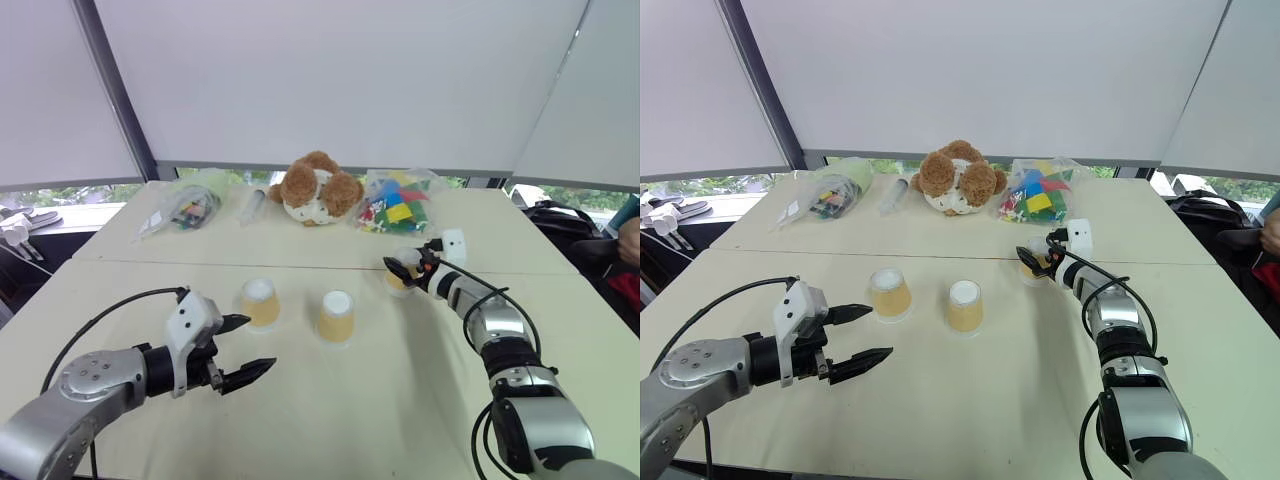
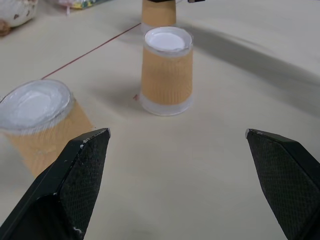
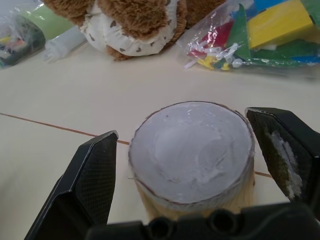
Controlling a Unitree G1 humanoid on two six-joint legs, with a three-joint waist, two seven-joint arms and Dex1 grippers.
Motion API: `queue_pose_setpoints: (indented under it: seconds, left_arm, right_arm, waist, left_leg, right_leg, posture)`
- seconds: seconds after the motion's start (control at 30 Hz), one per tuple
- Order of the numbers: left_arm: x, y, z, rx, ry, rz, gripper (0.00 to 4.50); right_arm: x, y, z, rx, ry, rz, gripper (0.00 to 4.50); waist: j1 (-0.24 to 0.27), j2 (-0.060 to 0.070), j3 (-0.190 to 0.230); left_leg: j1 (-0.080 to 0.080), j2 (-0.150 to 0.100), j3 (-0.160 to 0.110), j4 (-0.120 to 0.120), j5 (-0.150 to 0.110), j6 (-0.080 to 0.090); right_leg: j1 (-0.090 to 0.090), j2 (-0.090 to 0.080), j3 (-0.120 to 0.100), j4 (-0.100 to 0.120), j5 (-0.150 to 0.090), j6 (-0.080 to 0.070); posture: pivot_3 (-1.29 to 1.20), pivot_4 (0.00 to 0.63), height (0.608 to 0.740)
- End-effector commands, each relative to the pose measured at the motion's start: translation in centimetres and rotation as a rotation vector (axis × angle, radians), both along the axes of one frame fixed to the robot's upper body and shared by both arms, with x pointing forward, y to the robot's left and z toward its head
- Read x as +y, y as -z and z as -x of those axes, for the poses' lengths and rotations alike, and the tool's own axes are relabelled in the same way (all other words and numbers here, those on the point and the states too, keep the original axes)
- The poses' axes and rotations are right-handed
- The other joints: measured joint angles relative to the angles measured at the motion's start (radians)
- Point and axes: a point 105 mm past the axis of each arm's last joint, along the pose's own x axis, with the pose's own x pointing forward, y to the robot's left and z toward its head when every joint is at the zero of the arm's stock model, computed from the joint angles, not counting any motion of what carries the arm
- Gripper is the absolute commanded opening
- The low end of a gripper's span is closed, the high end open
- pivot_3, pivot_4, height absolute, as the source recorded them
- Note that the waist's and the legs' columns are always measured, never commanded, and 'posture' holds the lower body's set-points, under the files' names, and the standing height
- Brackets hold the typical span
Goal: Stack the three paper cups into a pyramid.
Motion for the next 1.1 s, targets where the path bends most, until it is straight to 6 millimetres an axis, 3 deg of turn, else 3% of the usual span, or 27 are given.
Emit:
queue_pose_setpoints:
  seconds: [0.03,0.17,0.33,0.4,0.47,0.67,1.1]
  left_arm:
    - [0.2,-1.0,0.0,-0.053,-0.005,0.008,4.50]
    - [0.3,-0.9,0.0,-0.049,-0.007,0.009,4.50]
    - [0.3,-0.7,0.0,-0.043,-0.008,0.010,4.50]
    - [0.4,-0.8,0.0,-0.039,-0.009,0.008,4.50]
    - [0.5,-0.8,0.0,-0.037,-0.008,0.004,4.50]
    - [0.3,-0.7,-0.1,-0.030,0.002,0.004,4.50]
    - [0.0,-0.7,-0.3,-0.026,0.019,-0.005,4.50]
  right_arm:
    - [0.2,-1.8,-0.3,-0.064,0.000,-0.019,3.93]
    - [0.3,-1.9,-0.3,-0.076,-0.007,-0.017,2.39]
    - [0.5,-3.5,0.2,-0.132,-0.049,-0.001,2.38]
    - [2.2,-4.2,2.4,-0.170,-0.229,0.067,2.38]
    - [3.4,-3.8,4.9,-0.151,-0.379,0.125,2.38]
    - [4.3,-2.8,9.0,-0.083,-0.506,0.139,2.38]
    - [6.0,-0.1,10.9,-0.009,-0.537,0.117,2.38]
  waist:
    - [-0.001,0.000,0.000]
    - [-0.001,0.000,0.000]
    - [0.000,0.000,0.000]
    - [0.001,0.000,0.000]
    - [0.005,0.001,0.000]
    - [0.002,0.000,0.000]
    - [0.004,0.000,0.000]
  left_leg:
    - [0.000,0.000,0.000,0.000,0.000,0.000]
    - [0.000,0.000,0.000,0.000,0.000,0.000]
    - [0.000,0.000,0.000,0.000,0.000,0.000]
    - [0.000,0.000,0.000,0.000,0.000,0.000]
    - [0.000,0.000,-0.001,-0.001,0.000,0.000]
    - [0.000,0.001,-0.002,0.000,0.000,0.000]
    - [0.000,0.000,-0.002,0.000,0.000,0.000]
  right_leg:
    - [0.000,0.000,0.000,0.000,0.000,0.000]
    - [0.000,0.000,0.000,0.000,0.000,0.000]
    - [0.000,0.000,0.000,0.000,0.000,0.000]
    - [0.000,0.000,0.000,0.000,0.000,0.000]
    - [0.000,0.000,-0.001,0.000,0.000,0.000]
    - [0.001,0.000,-0.002,0.000,0.000,0.000]
    - [0.001,0.000,-0.001,0.000,0.000,0.000]
  posture:
    - [0.00,0.150,0.740]
    - [0.00,0.150,0.740]
    - [0.00,0.150,0.740]
    - [0.00,0.150,0.740]
    - [0.00,0.150,0.740]
    - [0.00,0.150,0.740]
    - [0.00,0.150,0.740]
